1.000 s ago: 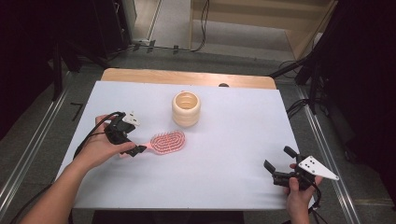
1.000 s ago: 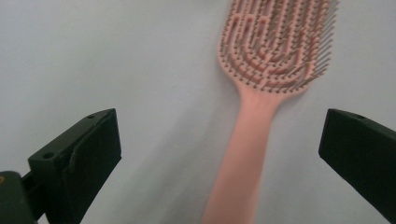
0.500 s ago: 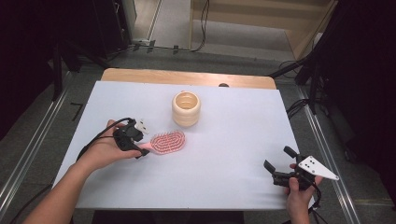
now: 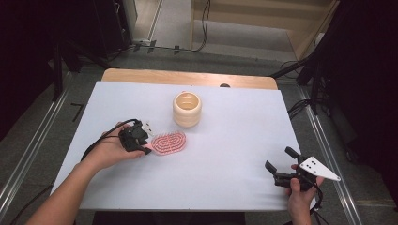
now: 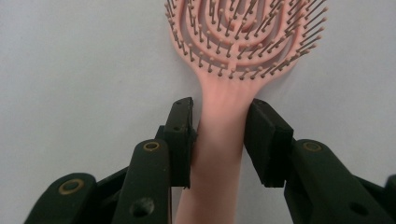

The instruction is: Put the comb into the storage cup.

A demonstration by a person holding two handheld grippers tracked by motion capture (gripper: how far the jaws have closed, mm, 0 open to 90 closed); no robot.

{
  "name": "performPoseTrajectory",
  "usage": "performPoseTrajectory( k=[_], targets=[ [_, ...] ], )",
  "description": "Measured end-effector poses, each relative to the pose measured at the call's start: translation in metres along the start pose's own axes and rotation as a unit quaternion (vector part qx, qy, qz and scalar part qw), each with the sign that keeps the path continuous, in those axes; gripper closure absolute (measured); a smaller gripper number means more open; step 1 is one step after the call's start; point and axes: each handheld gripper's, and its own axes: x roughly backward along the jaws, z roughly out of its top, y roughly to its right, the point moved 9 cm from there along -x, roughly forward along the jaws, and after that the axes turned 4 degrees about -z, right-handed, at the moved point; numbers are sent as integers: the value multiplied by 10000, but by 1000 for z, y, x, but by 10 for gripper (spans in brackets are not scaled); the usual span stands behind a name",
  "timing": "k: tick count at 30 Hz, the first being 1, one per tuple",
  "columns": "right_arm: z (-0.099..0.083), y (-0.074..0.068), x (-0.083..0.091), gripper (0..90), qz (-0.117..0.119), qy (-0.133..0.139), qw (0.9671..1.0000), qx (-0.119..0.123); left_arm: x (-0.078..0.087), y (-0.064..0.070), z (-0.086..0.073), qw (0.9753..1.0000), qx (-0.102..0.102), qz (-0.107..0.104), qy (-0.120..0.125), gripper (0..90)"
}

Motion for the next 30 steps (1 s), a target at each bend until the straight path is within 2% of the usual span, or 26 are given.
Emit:
performPoseTrajectory(
  k=[9, 13, 18, 20, 24, 26, 30],
  targets=[
    [0, 0, -1, 0, -6, -5, 10000, 4, 0, 2, 1, 9997, -198, 25, -121, 696],
    [0, 0, 0, 0, -9, -11, 10000, -12, 1, 2, 0, 9998, -177, 32, -18, 699],
    [0, 0, 0, 0, -5, -9, 10000, -25, 2, 3, 0, 9996, -89, 53, 258, 700],
    [0, 0, 0, 0, -1, -14, 10000, -19, 3, 3, 0, 9995, -106, 81, 277, 701],
    [0, 0, 0, 0, 4, -14, 10000, -16, 5, 5, 2, 9989, -4, 82, 466, 701],
    [0, 0, 0, 0, 0, -14, 10000, -13, 5, 6, 2, 9989, 14, 44, 474, 701],
    [0, 0, 0, 0, -8, -6, 10000, -13, 3, 6, -1, 9994, -5, -8, 333, 699]
  ],
)
